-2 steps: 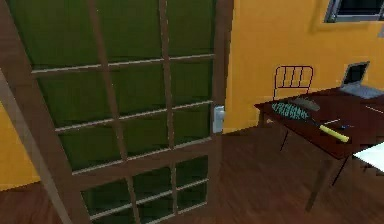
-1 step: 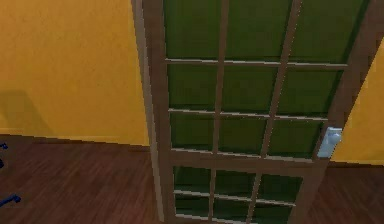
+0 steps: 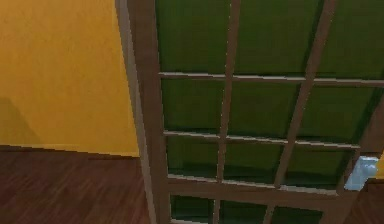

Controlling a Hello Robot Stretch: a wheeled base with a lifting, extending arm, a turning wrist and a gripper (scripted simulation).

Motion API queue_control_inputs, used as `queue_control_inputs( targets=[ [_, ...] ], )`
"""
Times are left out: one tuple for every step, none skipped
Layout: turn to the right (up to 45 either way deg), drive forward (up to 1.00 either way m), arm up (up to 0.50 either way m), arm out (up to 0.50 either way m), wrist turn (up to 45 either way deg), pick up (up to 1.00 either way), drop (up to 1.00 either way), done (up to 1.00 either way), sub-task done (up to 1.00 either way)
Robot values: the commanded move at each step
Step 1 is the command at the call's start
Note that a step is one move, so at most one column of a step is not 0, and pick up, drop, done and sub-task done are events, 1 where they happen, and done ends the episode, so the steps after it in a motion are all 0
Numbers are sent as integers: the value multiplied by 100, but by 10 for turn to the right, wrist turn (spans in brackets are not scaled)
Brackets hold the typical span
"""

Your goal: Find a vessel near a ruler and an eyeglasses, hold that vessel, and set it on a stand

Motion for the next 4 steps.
queue_control_inputs(
  targets=[
    [450, 0, 0, 0, 0, 0, 0, 0, 0],
    [450, 0, 0, 0, 0, 0, 0, 0, 0],
    [60, 0, 0, 0, 0, 0, 0, 0, 0],
    [0, 30, 0, 0, 0, 0, 0, 0, 0]
  ],
)
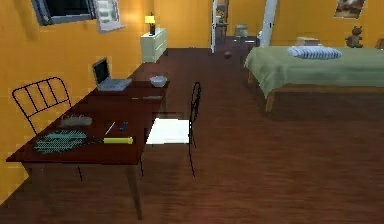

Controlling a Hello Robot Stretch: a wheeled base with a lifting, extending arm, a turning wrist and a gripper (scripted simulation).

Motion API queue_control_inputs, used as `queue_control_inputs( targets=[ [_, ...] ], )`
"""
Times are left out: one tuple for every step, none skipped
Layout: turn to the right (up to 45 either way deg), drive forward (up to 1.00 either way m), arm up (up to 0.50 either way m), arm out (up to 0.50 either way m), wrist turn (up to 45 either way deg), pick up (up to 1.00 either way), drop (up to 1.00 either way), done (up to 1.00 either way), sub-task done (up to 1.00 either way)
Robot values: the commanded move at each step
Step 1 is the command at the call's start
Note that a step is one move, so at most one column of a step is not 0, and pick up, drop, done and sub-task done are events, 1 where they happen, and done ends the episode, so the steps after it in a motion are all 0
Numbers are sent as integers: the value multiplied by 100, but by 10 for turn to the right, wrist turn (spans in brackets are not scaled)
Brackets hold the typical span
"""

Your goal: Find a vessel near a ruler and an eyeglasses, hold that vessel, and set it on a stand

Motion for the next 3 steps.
queue_control_inputs(
  targets=[
    [30, 0, 0, 0, 0, 0, 0, 0, 0],
    [0, 15, 0, 0, 0, 0, 0, 0, 0],
    [-450, 0, 0, 0, 0, 0, 0, 0, 0]
  ],
)
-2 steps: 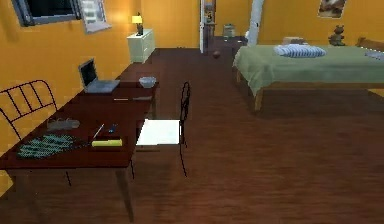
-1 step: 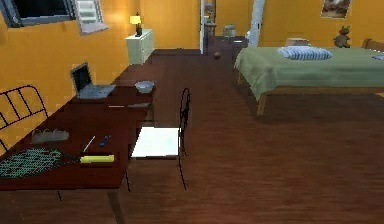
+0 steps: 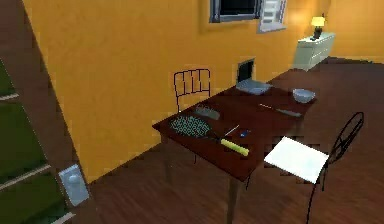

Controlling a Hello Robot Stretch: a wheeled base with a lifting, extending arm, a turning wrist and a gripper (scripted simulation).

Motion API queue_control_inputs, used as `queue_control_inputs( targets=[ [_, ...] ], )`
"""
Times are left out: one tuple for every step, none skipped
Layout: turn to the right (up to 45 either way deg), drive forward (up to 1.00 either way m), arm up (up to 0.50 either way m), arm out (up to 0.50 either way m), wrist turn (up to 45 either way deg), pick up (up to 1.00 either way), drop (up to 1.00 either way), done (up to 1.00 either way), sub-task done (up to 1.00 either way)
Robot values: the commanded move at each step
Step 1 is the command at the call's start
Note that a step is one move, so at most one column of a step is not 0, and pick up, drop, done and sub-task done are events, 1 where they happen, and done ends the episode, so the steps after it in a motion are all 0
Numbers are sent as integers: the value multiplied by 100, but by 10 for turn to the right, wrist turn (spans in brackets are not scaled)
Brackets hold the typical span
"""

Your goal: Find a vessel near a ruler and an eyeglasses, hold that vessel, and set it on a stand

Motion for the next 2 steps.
queue_control_inputs(
  targets=[
    [-450, 0, 0, 0, 0, 0, 0, 0, 0],
    [-450, 0, 0, 0, 0, 0, 0, 0, 0]
  ],
)
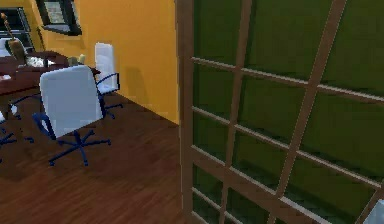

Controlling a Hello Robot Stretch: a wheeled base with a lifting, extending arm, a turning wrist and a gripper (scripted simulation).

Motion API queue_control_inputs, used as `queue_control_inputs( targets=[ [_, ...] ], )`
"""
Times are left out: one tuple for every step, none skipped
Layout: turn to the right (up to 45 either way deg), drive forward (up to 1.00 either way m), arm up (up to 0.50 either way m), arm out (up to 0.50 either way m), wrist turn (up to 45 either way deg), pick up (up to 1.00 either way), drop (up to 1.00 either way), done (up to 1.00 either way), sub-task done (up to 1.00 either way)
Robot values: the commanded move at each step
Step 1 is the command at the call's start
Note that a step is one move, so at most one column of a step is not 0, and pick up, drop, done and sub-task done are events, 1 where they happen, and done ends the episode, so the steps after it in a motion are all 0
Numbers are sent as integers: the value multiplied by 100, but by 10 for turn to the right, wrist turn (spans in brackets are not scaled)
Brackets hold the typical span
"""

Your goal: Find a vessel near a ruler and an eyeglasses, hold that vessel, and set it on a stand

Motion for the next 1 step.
queue_control_inputs(
  targets=[
    [-210, 0, 0, 0, 0, 0, 0, 0, 0]
  ],
)
